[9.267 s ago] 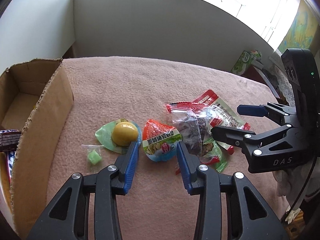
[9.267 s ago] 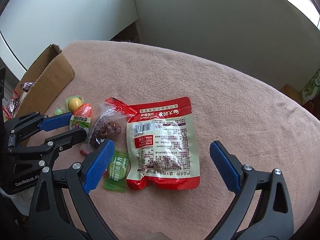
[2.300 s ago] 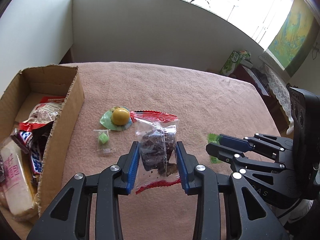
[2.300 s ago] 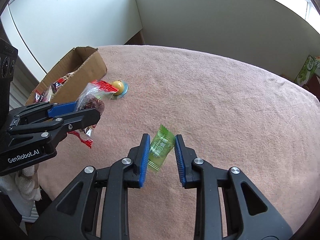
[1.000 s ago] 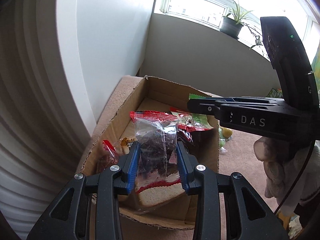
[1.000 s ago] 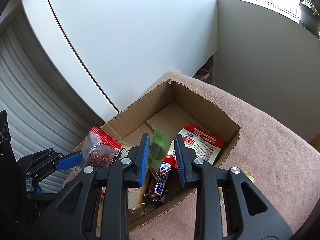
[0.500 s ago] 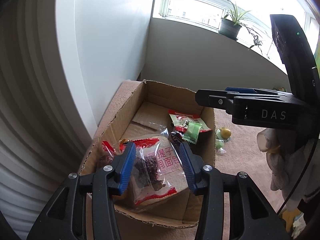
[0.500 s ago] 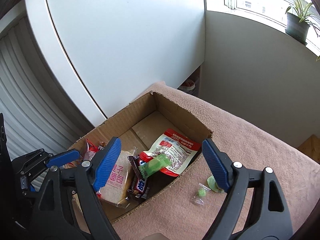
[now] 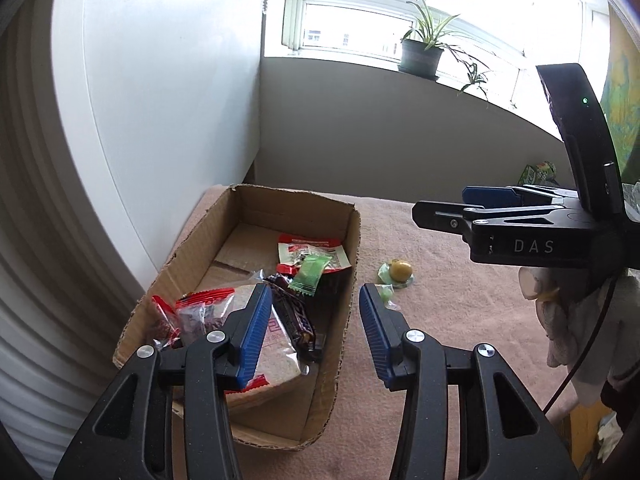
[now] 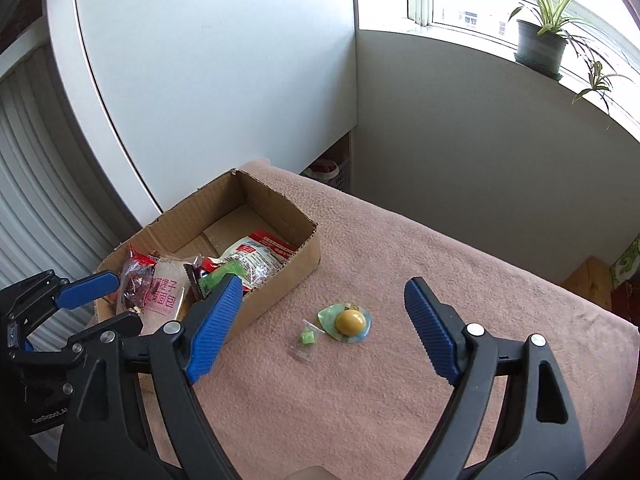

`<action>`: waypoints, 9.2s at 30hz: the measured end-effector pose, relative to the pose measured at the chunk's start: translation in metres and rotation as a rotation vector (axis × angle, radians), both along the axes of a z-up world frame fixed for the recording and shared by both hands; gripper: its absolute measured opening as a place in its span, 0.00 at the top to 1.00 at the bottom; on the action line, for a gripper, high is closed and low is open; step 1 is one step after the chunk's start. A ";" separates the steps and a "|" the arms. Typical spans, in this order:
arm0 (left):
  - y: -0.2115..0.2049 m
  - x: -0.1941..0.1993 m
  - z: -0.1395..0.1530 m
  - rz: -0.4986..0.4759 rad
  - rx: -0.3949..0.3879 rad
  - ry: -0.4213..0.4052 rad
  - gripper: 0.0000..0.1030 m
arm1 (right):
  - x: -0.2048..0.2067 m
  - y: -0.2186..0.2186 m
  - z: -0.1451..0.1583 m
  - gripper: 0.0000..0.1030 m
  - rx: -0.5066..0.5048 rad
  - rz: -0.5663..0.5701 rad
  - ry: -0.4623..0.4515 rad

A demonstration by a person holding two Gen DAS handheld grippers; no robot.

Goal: Organize snacks

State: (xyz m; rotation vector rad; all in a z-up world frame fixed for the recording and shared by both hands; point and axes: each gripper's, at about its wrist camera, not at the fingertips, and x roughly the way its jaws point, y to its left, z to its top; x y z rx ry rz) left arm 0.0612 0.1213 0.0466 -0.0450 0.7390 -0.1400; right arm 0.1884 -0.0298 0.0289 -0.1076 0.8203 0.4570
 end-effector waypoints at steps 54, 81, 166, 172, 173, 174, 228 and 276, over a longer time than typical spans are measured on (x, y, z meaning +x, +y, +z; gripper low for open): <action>-0.103 0.066 -0.099 0.055 0.005 0.156 0.71 | 0.065 -0.015 -0.117 0.42 0.072 0.325 0.265; -0.102 0.078 -0.106 -0.001 0.015 0.161 0.78 | 0.049 -0.027 -0.117 0.67 0.015 0.281 0.216; 0.052 0.110 -0.028 0.102 -0.018 0.172 0.77 | 0.046 0.104 -0.031 0.66 0.047 0.209 0.202; 0.049 0.115 -0.025 0.114 -0.026 0.175 0.51 | 0.038 0.108 -0.032 0.36 0.030 0.235 0.175; 0.049 0.113 -0.024 0.113 -0.025 0.173 0.50 | 0.036 0.108 -0.030 0.28 0.033 0.234 0.161; 0.048 0.114 -0.023 0.110 -0.024 0.171 0.50 | 0.034 0.107 -0.028 0.27 0.037 0.236 0.154; 0.021 -0.135 0.017 0.286 0.071 -0.159 0.23 | -0.196 0.009 0.026 0.00 0.079 -0.026 -0.176; 0.007 -0.143 0.022 0.276 0.081 -0.170 0.23 | -0.202 0.003 0.020 0.00 0.099 -0.056 -0.151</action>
